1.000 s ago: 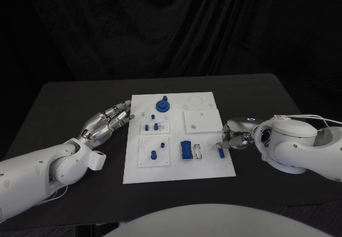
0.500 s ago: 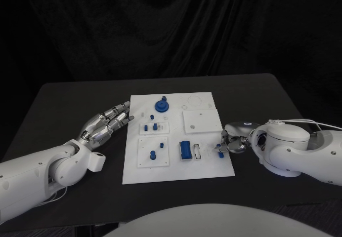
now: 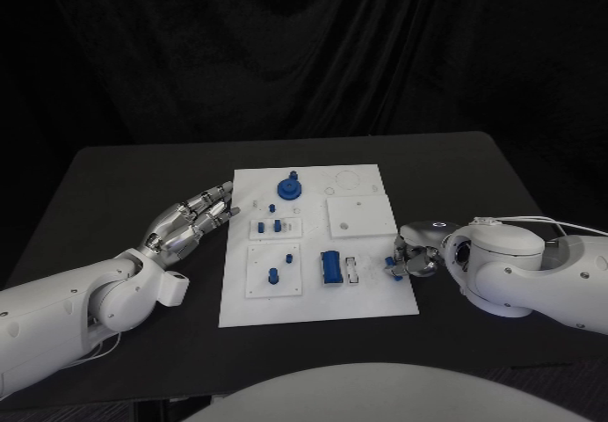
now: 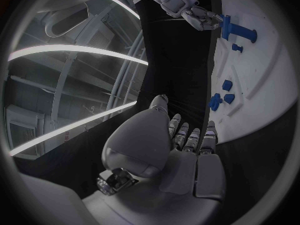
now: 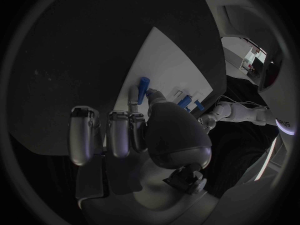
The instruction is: Assemble the parts on the task board
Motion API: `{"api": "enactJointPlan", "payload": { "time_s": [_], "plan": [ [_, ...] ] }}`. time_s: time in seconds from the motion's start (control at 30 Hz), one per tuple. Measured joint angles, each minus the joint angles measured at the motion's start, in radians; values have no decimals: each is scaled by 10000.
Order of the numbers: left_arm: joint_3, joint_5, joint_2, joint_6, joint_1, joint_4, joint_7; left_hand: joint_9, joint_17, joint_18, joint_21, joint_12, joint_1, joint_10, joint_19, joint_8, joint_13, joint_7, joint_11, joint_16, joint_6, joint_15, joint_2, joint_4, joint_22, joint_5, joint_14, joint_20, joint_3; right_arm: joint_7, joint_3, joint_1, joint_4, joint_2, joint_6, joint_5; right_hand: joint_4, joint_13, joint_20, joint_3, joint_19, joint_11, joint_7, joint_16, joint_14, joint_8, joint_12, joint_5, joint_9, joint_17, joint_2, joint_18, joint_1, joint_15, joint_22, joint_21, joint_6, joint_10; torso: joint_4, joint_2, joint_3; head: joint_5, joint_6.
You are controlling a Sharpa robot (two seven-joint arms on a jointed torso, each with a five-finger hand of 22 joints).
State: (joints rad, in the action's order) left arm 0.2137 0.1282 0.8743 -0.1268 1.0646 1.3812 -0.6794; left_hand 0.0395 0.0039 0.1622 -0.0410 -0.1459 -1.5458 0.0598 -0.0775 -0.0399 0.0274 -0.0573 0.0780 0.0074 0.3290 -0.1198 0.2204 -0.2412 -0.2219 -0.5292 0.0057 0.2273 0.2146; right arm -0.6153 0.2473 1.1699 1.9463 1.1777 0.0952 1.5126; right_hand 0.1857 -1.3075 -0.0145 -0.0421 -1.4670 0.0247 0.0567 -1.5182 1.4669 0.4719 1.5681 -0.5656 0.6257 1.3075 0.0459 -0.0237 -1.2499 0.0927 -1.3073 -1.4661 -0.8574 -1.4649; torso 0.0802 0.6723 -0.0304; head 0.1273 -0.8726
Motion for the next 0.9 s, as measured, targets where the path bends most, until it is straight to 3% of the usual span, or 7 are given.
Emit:
{"api": "enactJointPlan", "payload": {
  "time_s": [0.17,0.37,0.5,0.57,0.63,0.8,0.9],
  "plan": [
    [0,0,-1,-3,-6,0,0,0,0,1,0,0,0,0,0,0,0,0,0,0,0,0,0,2,0,-11,0,0,2,33,-20,-12,-44,-99,70,-26,-383,0,-40,408,32,-36,58,0,-14,-227,0,-271,-47,0,-124,0,-338,-35,0,0,-58,-35,3,4,-1,-3,0],
    [0,0,0,-6,-16,2,0,0,0,1,0,0,0,0,0,0,0,0,0,0,0,0,0,56,-1,-39,0,0,1,79,-69,-10,-189,-172,168,-408,-604,1,-136,1103,15,-100,104,0,-10,-342,0,362,66,0,-245,0,-562,-124,0,62,-29,-26,10,3,-6,-12,0],
    [0,0,0,-7,-17,5,1,0,0,1,0,0,0,0,0,0,0,0,0,0,0,0,0,56,0,-39,0,0,1,166,-98,9,-366,-181,310,-1193,-464,1,-147,1243,5,-143,157,0,-1,-363,0,364,760,0,-287,-1,-601,-147,0,62,26,0,10,3,-6,-46,0],
    [0,0,0,-8,-17,5,3,0,0,1,0,0,0,0,0,0,0,0,0,0,0,0,0,56,-1,-39,0,0,1,219,-102,14,-443,-165,404,-1659,-340,1,-215,1366,2,-178,156,0,-35,-551,0,151,1840,0,-350,-1,-543,-180,0,62,25,-34,10,3,-6,-58,0],
    [0,0,0,-9,-18,5,5,0,0,1,0,0,0,0,0,0,0,0,0,0,0,0,0,56,0,-39,0,0,1,308,-104,18,-512,-111,555,-2318,-363,1,-215,1499,1,-178,158,0,-13,-570,0,-6,1918,0,-456,0,-431,-202,0,62,24,-35,10,0,-6,-82,0],
    [-1,0,0,-10,-19,3,6,0,0,1,0,0,0,0,0,0,0,0,0,0,0,0,0,56,1,-39,0,0,1,601,-67,16,-532,34,920,-4045,-748,1,-215,2130,1,-178,161,0,1,-598,0,-347,1901,0,-575,0,-84,-216,0,114,-122,-35,10,-4,-12,-109,0],
    [-1,0,-2,-10,-20,1,6,0,-1,1,0,0,0,0,0,0,0,0,0,0,0,0,0,83,15,-39,0,0,-27,867,-38,25,-446,107,1153,-5066,-754,1,-215,2136,1,-178,162,0,1,-585,0,-384,151,0,-552,0,-61,-217,0,115,-122,-34,10,-7,-13,-143,0]
  ]
}}
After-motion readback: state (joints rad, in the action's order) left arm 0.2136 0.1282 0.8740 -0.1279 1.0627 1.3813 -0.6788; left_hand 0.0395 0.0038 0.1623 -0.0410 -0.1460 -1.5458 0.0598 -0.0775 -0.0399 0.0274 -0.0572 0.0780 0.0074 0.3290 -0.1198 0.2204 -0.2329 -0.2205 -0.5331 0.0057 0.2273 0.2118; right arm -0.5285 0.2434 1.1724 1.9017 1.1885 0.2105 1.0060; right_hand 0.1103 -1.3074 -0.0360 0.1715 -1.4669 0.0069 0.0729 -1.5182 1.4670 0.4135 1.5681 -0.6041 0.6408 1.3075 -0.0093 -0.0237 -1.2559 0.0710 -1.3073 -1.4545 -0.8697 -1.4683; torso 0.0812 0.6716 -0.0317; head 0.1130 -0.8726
